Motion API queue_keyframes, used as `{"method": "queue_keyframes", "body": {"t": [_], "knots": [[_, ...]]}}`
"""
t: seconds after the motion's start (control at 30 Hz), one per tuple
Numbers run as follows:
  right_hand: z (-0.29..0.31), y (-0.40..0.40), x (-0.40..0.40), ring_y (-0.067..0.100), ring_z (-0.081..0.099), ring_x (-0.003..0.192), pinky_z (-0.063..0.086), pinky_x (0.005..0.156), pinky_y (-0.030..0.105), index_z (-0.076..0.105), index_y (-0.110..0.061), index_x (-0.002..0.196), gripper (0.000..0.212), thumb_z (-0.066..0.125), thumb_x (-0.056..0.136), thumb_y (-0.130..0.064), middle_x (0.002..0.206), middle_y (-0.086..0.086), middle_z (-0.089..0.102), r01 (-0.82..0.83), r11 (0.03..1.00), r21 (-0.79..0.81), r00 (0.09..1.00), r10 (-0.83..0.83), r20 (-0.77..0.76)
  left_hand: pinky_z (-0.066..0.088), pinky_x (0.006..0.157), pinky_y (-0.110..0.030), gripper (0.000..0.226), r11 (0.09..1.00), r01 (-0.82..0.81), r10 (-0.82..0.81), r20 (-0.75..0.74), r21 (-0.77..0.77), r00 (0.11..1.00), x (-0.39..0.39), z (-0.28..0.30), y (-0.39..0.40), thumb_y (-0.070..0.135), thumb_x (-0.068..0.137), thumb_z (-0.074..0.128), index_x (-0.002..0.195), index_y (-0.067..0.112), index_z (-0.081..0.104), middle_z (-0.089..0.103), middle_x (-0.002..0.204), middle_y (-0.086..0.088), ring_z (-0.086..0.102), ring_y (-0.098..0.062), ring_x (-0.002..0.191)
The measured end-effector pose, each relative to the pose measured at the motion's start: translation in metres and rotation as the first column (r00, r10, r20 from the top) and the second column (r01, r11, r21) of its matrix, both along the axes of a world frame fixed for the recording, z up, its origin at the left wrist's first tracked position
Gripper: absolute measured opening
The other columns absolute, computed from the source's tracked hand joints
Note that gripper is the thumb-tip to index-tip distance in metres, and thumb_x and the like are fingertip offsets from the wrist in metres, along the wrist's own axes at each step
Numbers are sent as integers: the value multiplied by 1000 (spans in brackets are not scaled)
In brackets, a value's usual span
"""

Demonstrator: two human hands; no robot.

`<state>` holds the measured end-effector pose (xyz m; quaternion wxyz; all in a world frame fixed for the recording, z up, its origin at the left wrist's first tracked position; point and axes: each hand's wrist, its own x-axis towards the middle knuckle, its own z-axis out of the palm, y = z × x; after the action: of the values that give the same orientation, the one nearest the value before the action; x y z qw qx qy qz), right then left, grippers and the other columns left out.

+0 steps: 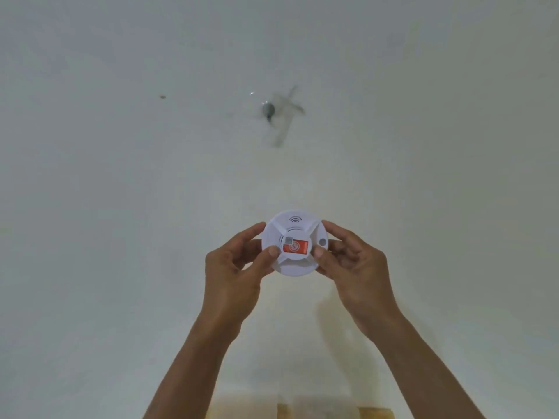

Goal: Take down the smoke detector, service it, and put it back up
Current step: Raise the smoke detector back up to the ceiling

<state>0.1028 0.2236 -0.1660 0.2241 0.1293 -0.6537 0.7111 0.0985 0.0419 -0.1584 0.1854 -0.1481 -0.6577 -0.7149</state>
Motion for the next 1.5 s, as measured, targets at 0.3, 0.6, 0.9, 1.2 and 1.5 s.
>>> {"method": "queue_keyframes", "body": {"t": [0.3, 0.6, 0.9, 1.2, 1.5], "knots": [[78, -32, -38, 21, 74, 96, 60, 87, 42, 69, -25, 123, 41, 76, 85, -11, 102, 0, 77, 101, 994, -33, 983, -105, -152, 60, 86, -39, 42, 999, -20, 25, -136, 37, 990, -39, 81, -23, 8, 84, 78, 118, 31, 69, 80, 93, 2, 76, -18, 93], [149, -48, -100, 19, 75, 92, 59, 88, 42, 70, -24, 122, 39, 77, 85, -18, 96, 2, 76, 185, 981, -61, 957, -194, -218, 61, 84, -31, 46, 989, 65, -39, -196, 131, 980, -88, 152, -28, -1, 88, 72, 132, 8, 63, 79, 101, -9, 76, -19, 95], [163, -49, -135, 13, 74, 91, 61, 86, 38, 70, -22, 123, 38, 76, 85, -16, 95, -1, 77, 204, 978, -43, 959, -208, -194, 62, 83, -32, 45, 993, -1, 16, -128, 115, 992, -136, 164, -26, 4, 86, 76, 129, 12, 67, 77, 100, -7, 76, -20, 93], [163, -46, -148, 7, 73, 96, 59, 90, 39, 70, -26, 121, 37, 76, 85, -20, 101, -9, 77, 284, 959, 5, 933, -275, -232, 60, 89, -37, 45, 993, -5, 23, -150, 119, 988, -151, 162, -23, 5, 86, 76, 130, 10, 65, 78, 102, -4, 76, -17, 94], [163, -46, -145, 5, 72, 88, 59, 89, 38, 71, -29, 119, 34, 73, 87, -18, 92, -16, 75, 349, 935, 69, 907, -318, -277, 58, 94, -40, 41, 990, -125, 135, -181, 67, 974, -157, 156, -19, 13, 83, 80, 123, 21, 71, 78, 99, -1, 75, -15, 95]]}}
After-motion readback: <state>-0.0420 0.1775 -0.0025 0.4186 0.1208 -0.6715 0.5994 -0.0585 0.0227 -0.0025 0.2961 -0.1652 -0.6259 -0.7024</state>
